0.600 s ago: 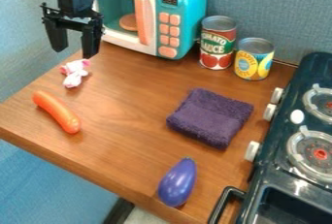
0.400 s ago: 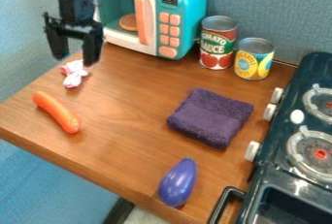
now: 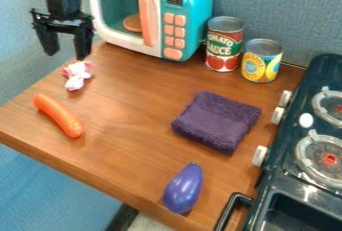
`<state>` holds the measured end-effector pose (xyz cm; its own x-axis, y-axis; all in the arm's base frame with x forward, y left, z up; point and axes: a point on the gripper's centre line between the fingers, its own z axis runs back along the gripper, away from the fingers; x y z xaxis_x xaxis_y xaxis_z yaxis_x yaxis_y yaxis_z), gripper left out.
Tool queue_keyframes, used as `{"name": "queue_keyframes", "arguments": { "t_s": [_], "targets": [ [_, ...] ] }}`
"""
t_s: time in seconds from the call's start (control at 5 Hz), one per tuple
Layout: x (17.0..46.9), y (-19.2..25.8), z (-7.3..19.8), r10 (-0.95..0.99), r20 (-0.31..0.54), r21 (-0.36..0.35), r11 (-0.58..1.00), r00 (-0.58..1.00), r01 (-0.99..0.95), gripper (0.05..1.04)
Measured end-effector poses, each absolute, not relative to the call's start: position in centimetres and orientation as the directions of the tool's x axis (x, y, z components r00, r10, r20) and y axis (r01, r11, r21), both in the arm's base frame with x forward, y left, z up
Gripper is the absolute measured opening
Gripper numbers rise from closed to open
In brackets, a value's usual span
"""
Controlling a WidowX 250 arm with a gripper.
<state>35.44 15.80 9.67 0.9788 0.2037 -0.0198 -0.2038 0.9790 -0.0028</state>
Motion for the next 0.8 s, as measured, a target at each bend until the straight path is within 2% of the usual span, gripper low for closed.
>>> {"name": "queue_keyframes", "arguments": {
  "t_s": [0.2,0.4,0.8],
  "targets": [
    [36.0,17.1,8.9,0.241,0.005,0.040,0.970,0.970,-0.241,1.000],
    [36.5,17.5,7.6,0.273,0.013,0.045,0.961,0.962,-0.273,1.000],
    [37.4,18.1,5.7,0.293,-0.023,0.049,0.955,0.956,-0.292,0.999]
  ]
}}
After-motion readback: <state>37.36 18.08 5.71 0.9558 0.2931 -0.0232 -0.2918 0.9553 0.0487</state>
